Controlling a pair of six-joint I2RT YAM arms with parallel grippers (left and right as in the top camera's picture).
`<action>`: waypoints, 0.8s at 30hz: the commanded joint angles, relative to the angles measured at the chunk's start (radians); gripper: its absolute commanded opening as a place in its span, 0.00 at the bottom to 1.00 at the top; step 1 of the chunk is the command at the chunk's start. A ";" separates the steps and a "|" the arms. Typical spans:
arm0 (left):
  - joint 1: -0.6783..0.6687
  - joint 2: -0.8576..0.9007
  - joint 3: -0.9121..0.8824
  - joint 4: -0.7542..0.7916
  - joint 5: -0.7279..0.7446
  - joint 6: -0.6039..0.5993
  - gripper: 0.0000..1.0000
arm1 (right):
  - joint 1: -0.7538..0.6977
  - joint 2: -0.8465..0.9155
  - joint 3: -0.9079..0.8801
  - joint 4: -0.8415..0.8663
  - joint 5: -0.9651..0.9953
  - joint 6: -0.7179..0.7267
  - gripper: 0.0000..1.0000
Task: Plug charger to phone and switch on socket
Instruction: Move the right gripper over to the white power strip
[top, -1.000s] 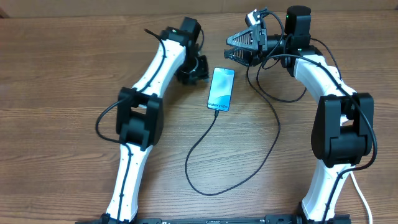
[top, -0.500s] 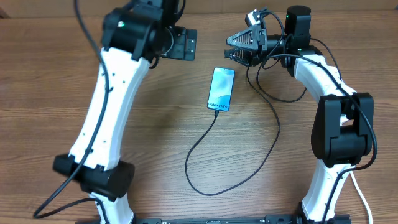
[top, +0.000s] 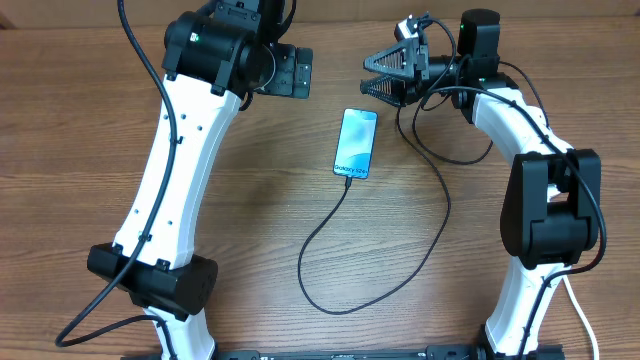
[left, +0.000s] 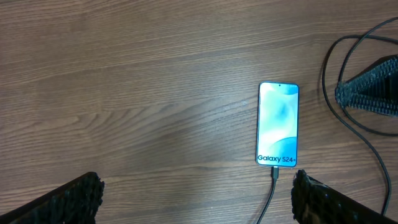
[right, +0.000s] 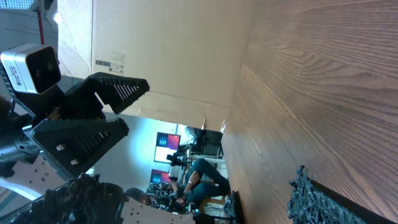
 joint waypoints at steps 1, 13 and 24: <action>0.000 0.007 -0.003 -0.002 -0.013 0.026 1.00 | -0.011 -0.007 0.006 0.000 0.055 0.002 0.99; 0.000 0.007 -0.003 -0.002 -0.014 0.026 1.00 | -0.106 -0.007 0.007 -0.146 0.233 -0.005 1.00; 0.000 0.007 -0.003 -0.002 -0.013 0.026 1.00 | -0.069 -0.015 0.007 -0.528 0.635 -0.204 1.00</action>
